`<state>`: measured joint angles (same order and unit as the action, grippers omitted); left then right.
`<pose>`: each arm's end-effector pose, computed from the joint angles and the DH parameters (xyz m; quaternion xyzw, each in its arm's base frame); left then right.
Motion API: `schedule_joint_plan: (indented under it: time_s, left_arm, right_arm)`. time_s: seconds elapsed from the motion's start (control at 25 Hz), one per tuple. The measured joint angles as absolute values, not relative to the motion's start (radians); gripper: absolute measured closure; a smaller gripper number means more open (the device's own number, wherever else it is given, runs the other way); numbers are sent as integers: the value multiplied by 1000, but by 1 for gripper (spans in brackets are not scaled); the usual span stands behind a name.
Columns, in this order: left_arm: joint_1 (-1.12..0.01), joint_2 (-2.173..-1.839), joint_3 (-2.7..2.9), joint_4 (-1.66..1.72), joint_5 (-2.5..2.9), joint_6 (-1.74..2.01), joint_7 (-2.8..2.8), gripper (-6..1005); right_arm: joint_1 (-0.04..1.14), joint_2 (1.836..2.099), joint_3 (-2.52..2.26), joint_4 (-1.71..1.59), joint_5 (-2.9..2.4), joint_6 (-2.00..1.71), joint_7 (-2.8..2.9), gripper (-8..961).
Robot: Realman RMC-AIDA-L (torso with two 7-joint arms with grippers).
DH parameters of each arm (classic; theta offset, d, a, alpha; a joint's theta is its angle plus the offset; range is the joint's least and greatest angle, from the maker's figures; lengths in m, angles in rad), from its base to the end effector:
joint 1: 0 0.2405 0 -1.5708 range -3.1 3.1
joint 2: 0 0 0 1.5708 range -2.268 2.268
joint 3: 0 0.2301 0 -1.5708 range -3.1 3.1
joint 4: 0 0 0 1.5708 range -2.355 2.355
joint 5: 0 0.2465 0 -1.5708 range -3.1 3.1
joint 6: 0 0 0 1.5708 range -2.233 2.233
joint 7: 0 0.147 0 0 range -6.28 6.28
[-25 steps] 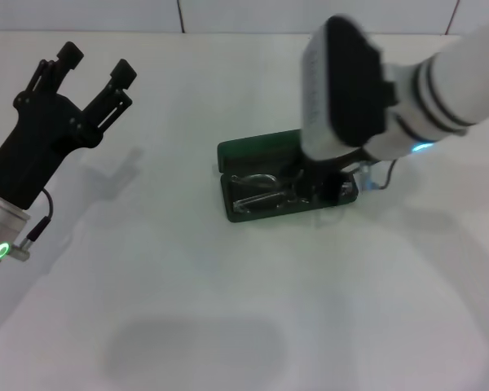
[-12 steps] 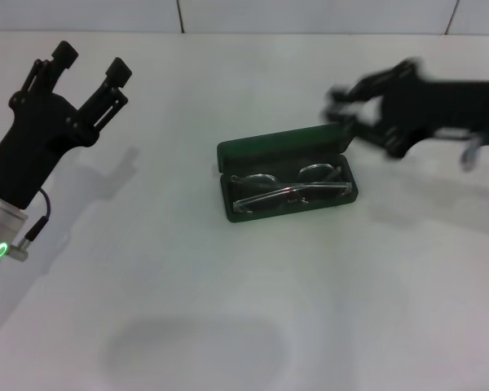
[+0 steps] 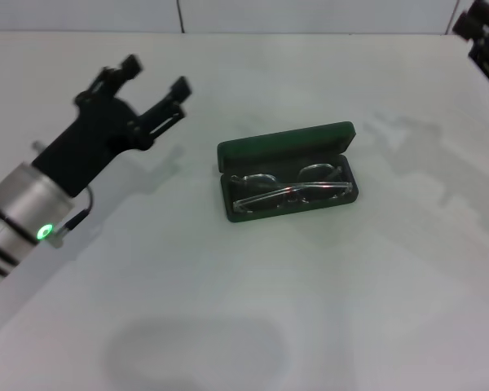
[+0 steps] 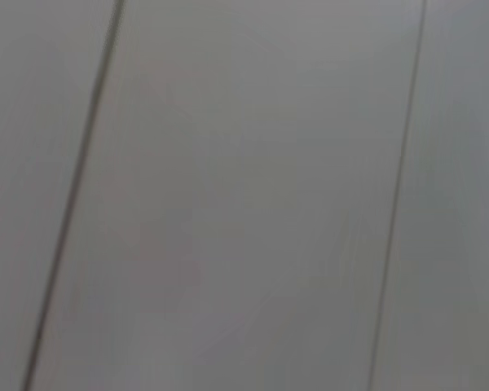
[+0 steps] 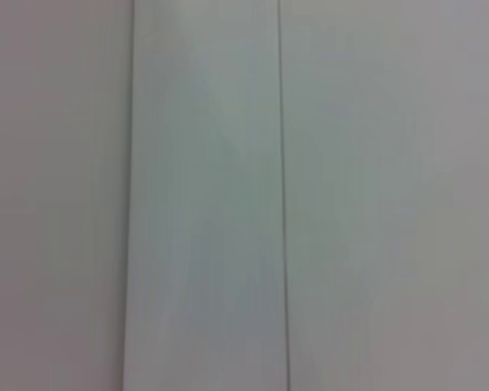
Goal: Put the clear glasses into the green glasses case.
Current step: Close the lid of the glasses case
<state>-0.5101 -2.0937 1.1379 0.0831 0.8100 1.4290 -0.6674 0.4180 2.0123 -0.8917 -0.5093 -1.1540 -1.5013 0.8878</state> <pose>-0.2740 0.3310 -0.0418 -0.7963 -0.2077 -0.4379 0.3620 0.2640 0.3601 0.0649 -0.8220 0.0793 0.4303 0.3644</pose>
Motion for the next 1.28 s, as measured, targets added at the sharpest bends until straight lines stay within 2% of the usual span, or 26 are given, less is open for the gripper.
schedule_joint_plan:
  time_s: [0.16, 0.32, 0.52, 0.76, 0.96, 1.28]
  left_arm:
    - [-567, -2091, 1138, 88, 862, 1351, -716, 111]
    - [-599, -2087, 1138, 145, 949, 1268, -789, 111]
    - [-673, -2089, 1138, 236, 1142, 1126, -947, 111]
    - [-793, -2093, 1138, 236, 1306, 957, -1083, 111]
    - [-817, -2094, 1180, 235, 1335, 926, -1147, 111]
    - [-836, -2099, 1246, 243, 1305, 824, -1253, 111]
  right_arm:
    - [418, 2013, -926, -464, -1171, -1503, 840, 710]
    - [420, 2001, -1007, -472, -1306, -1529, 852, 709]
    - [430, 1997, -1048, -516, -1514, -1586, 889, 497]
    - [484, 1989, -1049, -526, -1694, -1638, 936, 372]
    - [495, 2001, -1052, -530, -1733, -1638, 932, 372]
    - [518, 2002, -1059, -531, -1737, -1639, 931, 373]
